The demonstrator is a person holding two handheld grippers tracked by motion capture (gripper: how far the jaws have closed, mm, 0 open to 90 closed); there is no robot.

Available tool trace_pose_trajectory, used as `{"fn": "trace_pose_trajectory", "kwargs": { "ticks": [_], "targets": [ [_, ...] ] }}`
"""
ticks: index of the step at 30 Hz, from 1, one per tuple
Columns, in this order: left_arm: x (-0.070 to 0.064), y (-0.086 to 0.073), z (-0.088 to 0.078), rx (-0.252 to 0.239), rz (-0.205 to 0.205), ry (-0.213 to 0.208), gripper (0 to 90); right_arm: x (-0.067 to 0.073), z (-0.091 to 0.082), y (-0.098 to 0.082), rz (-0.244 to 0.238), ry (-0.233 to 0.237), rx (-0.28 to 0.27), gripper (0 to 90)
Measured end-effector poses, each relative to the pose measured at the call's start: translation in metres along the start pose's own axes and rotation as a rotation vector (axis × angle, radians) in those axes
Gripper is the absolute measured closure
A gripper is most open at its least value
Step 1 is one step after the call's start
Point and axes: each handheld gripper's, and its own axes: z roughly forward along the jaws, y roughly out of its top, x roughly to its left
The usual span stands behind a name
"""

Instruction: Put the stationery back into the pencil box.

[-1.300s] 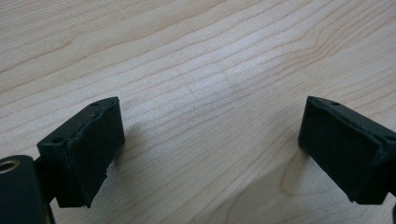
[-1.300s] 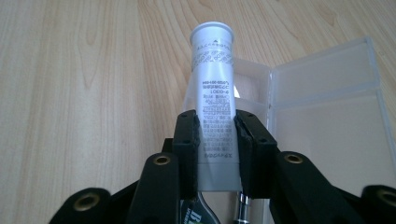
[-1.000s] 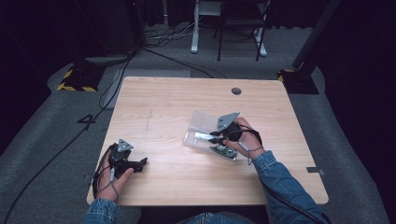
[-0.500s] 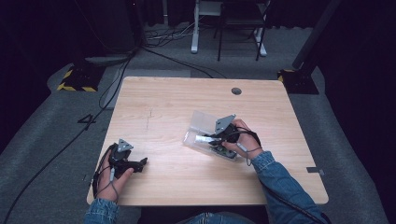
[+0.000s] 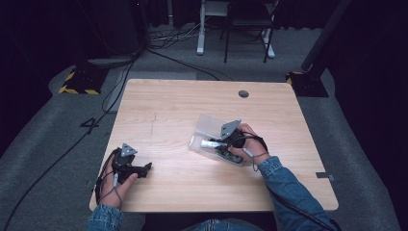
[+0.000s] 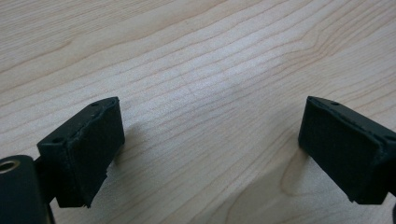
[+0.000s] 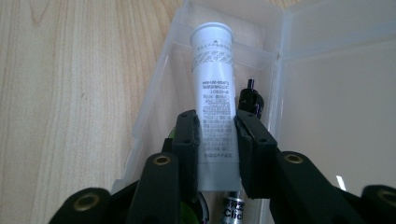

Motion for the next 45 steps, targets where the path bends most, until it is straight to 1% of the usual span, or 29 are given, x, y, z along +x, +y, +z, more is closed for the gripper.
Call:
{"fn": "trace_pose_trajectory", "kwargs": {
  "ticks": [11,15,18,21,24,26,28,30,32,35,37,39,40,42,43,45],
  "targets": [
    [0.0,0.0,0.0,0.0,0.0,0.0,7.2,-0.002,0.004,-0.004,0.027,0.015,-0.01,71.4],
    [0.0,0.0,0.0,0.0,0.0,0.0,7.2,-0.002,0.004,-0.005,0.046,0.021,-0.017,71.2],
    [0.0,0.0,0.0,0.0,0.0,0.0,7.2,-0.003,0.005,-0.005,0.066,0.035,-0.032,67.9],
    [0.0,0.0,0.0,0.0,0.0,0.0,7.2,-0.003,0.005,-0.005,0.067,0.029,-0.03,66.5],
    [0.0,0.0,0.0,0.0,0.0,0.0,7.2,-0.003,0.004,-0.005,0.067,0.026,-0.04,65.4],
    [0.0,0.0,0.0,0.0,0.0,0.0,7.2,-0.003,0.002,-0.005,0.075,0.027,-0.049,64.1],
    [0.0,0.0,0.0,0.0,0.0,0.0,7.2,-0.003,0.001,-0.005,0.089,0.027,-0.059,62.4],
    [0.0,0.0,0.0,0.0,0.0,0.0,7.2,-0.003,-0.002,-0.004,0.089,0.018,-0.068,60.3],
    [0.0,0.0,0.0,0.0,0.0,0.0,7.2,-0.004,-0.005,-0.003,0.105,0.011,-0.083,55.4],
    [0.0,0.0,0.0,0.0,0.0,-0.001,7.1,-0.004,-0.01,-0.003,0.121,-0.002,-0.099,50.9],
    [0.0,0.0,0.0,0.0,0.0,-0.001,7.1,-0.004,-0.014,-0.002,0.139,-0.006,-0.119,48.7],
    [0.0,0.0,0.0,0.001,0.0,-0.002,7.1,-0.004,-0.019,-0.001,0.147,-0.012,-0.139,46.5],
    [0.0,0.0,0.0,0.001,0.002,-0.002,7.0,-0.003,-0.022,0.0,0.163,-0.017,-0.152,44.7],
    [0.0,0.0,0.0,0.0,-0.004,-0.005,6.9,-0.003,-0.027,0.0,0.18,-0.018,-0.178,42.2],
    [0.0,0.0,0.0,0.0,-0.003,-0.006,6.9,-0.003,-0.031,0.001,0.188,-0.021,-0.191,41.5],
    [0.0,0.0,0.0,0.001,-0.002,-0.006,6.8,-0.002,-0.036,0.002,0.196,-0.025,-0.201,41.2]
  ]
}}
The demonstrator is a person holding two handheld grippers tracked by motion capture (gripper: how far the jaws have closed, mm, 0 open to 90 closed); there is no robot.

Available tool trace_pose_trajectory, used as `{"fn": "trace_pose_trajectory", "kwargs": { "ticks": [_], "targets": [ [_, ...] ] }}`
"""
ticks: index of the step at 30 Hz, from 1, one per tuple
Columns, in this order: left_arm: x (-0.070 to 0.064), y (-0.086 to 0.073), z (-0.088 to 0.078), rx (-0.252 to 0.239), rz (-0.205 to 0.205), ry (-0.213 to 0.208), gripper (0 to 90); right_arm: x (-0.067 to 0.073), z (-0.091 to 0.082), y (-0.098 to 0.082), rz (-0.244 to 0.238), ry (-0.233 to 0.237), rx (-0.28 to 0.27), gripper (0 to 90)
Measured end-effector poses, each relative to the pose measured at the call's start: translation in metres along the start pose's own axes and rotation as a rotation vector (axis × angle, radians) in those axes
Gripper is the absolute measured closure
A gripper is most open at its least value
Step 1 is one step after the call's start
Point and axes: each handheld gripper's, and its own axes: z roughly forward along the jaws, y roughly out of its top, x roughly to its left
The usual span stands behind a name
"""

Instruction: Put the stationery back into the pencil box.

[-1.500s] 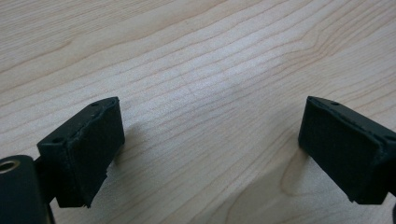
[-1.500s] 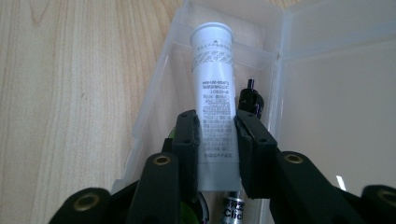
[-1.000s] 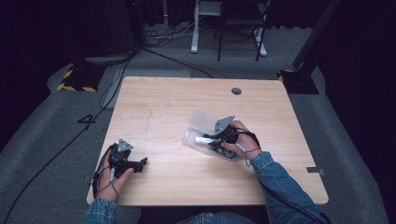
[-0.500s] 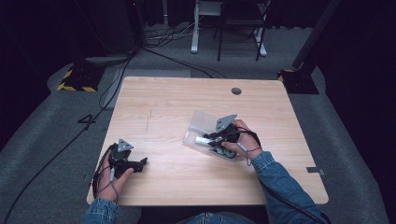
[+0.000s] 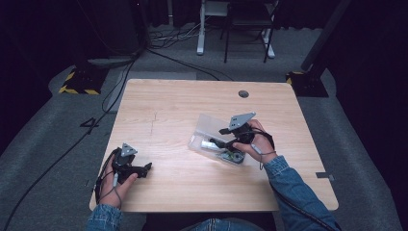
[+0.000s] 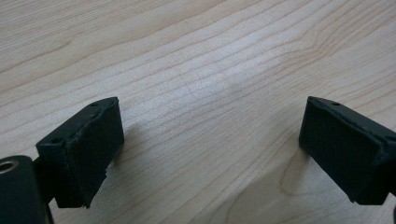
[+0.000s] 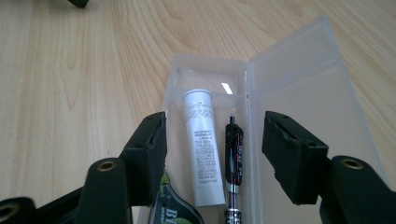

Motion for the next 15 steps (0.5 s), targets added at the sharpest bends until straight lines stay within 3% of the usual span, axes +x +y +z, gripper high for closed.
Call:
{"fn": "trace_pose_trajectory", "kwargs": {
  "ticks": [15],
  "targets": [
    [0.0,0.0,0.0,0.0,0.0,0.0,6.8,0.008,-0.043,0.001,0.057,-0.062,-0.06,36.8]
  ]
}}
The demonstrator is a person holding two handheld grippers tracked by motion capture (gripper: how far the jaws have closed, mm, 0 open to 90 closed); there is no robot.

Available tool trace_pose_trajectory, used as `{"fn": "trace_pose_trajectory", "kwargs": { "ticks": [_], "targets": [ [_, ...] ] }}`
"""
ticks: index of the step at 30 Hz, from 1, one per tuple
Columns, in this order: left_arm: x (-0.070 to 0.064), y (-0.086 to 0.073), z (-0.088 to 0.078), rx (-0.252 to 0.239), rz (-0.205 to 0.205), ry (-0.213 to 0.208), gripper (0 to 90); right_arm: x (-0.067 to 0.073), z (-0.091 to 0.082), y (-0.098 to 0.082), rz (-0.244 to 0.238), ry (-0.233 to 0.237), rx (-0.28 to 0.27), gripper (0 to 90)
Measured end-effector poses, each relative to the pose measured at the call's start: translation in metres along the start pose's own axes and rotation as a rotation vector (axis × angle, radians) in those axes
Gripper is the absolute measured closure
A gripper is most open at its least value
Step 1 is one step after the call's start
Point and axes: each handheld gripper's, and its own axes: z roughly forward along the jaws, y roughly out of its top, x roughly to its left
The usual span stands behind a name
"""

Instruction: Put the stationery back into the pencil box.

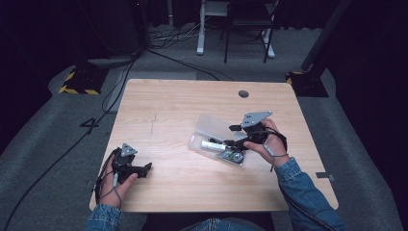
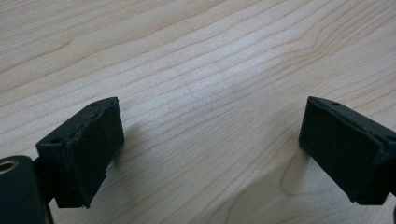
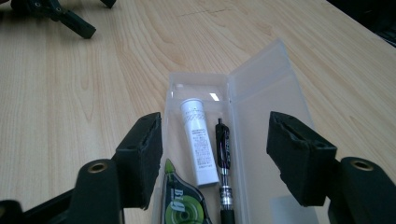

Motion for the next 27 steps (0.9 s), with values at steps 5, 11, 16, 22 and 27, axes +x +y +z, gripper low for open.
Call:
{"fn": "trace_pose_trajectory", "kwargs": {
  "ticks": [5,11,16,22,27],
  "targets": [
    [0.0,0.0,0.0,-0.001,-0.001,0.0,6.8,-0.001,-0.016,-0.007,0.028,-0.029,-0.008,36.5],
    [0.0,0.0,0.0,0.0,-0.001,0.0,6.7,-0.002,-0.032,-0.018,0.053,-0.06,-0.004,35.9],
    [0.0,0.001,0.001,0.001,-0.002,0.0,6.4,-0.003,-0.044,-0.03,0.078,-0.085,0.014,35.7],
    [-0.002,0.002,0.002,0.008,-0.008,0.008,4.5,-0.002,-0.056,-0.046,0.122,-0.12,0.03,35.6],
    [-0.001,0.003,0.003,0.009,-0.005,0.005,3.5,-0.002,-0.065,-0.059,0.161,-0.147,0.033,34.4]
  ]
}}
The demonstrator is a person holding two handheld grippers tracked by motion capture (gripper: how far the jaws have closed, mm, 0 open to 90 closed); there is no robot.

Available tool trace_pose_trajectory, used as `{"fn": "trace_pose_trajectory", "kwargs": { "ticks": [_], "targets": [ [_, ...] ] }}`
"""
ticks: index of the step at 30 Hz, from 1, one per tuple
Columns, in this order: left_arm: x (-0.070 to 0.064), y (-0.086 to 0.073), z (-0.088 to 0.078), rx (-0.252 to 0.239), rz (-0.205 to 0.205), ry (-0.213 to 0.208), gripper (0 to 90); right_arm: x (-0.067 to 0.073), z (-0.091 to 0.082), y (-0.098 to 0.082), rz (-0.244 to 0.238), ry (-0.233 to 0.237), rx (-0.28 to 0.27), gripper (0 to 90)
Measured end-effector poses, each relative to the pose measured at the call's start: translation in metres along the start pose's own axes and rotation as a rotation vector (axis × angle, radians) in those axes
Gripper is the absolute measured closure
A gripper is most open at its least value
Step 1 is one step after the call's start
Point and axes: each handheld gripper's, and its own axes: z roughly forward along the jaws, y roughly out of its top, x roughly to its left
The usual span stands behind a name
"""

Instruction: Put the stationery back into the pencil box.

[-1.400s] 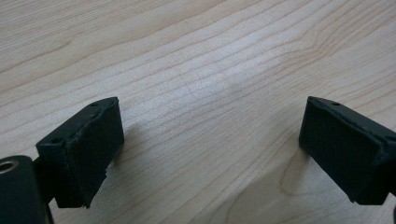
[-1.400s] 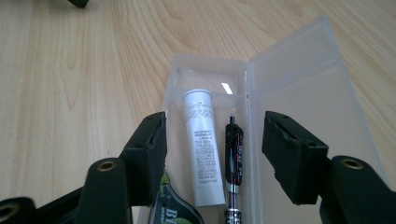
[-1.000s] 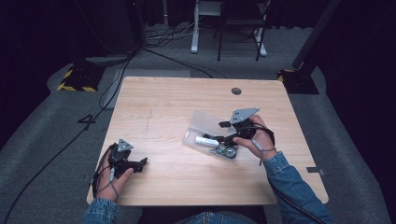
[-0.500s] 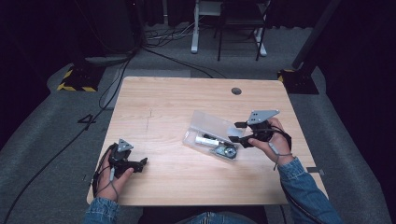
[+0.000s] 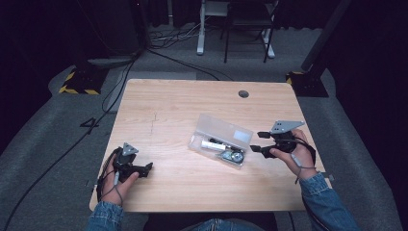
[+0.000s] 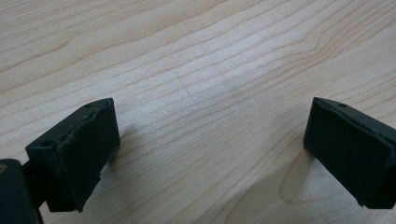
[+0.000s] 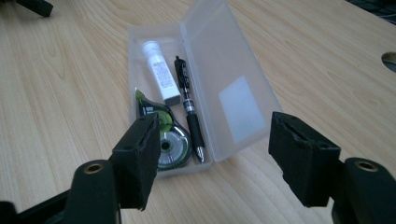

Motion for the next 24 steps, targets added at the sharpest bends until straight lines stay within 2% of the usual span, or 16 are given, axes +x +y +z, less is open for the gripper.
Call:
{"fn": "trace_pose_trajectory", "kwargs": {
  "ticks": [14,24],
  "targets": [
    [0.0,0.0,0.0,0.0,-0.001,0.0,3.3,-0.002,-0.009,-0.048,0.116,-0.066,0.025,31.1],
    [0.0,0.0,0.0,-0.001,-0.001,0.0,3.3,-0.005,-0.004,-0.078,0.149,-0.123,0.082,28.4]
  ]
}}
